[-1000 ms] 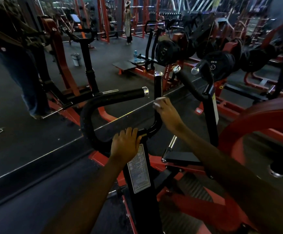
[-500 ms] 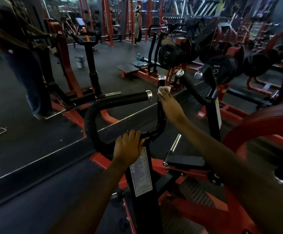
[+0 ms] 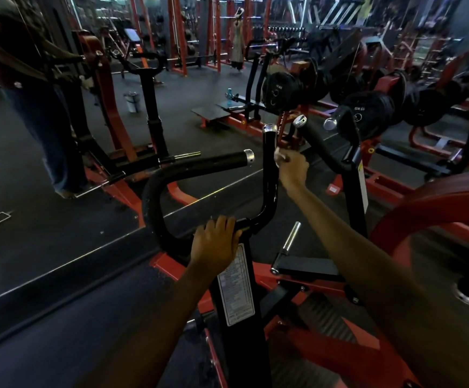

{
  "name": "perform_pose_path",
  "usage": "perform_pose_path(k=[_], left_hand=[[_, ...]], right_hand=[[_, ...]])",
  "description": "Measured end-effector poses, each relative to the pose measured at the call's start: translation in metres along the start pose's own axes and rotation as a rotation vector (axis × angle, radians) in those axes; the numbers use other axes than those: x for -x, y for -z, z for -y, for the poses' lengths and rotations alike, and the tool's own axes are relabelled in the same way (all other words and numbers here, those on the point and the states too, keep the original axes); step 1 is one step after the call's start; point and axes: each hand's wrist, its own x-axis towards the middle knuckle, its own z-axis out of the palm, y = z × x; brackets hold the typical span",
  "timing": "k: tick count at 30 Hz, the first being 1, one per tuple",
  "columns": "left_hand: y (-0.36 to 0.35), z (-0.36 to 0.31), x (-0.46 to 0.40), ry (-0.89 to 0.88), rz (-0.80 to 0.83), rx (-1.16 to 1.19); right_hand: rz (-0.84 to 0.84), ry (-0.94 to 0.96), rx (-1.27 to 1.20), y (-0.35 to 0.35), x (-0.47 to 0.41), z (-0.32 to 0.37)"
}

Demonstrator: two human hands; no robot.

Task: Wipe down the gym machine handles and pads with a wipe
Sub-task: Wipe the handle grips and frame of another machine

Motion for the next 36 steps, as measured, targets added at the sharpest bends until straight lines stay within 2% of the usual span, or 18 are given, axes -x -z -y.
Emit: perform_pose_path(k=[3,6,8,13,19,21,25,27,31,34,36], left_hand=[[0.000,0.000,0.000,0.002,0.010,0.006],[0.002,0.000,-0.001,-0.001,0.023,0.022],[0.003,0.001,-0.001,0.001,0.042,0.033],[0.003,0.000,-0.001,0.001,0.070,0.028],[0.013,0.000,-0.002,0.001,0.149,0.056],[0.017,0.000,-0.003,0.005,0.194,0.064],[0.024,0.002,-0.001,0.034,0.274,0.227],[0.035,0.005,-0.004,0.036,0.205,0.301],[0.067,0.032,-0.015,0.067,-0.066,0.266],[0.082,0.070,-0.024,0.240,-0.170,0.232],[0.084,0.096,-0.028,0.346,-0.144,0.259]], right_hand=[[0.122,-0.320,-0.248,0.007,-0.012,-0.004],[0.231,-0.302,-0.396,0.015,-0.020,0.010],[0.274,-0.277,-0.394,0.018,-0.010,0.015],[0.382,-0.365,-0.351,0.017,0.033,-0.034],[0.247,-0.348,-0.130,0.024,0.074,-0.043],[0.201,-0.300,-0.059,0.031,0.085,-0.028],[0.037,-0.025,0.050,0.034,0.092,0.004],[0.019,0.071,-0.007,0.027,0.092,0.021],[0.045,0.261,-0.093,0.012,0.089,0.058],[0.044,0.433,-0.020,-0.002,0.082,0.080],[0.067,0.517,0.045,-0.009,0.075,0.083]])
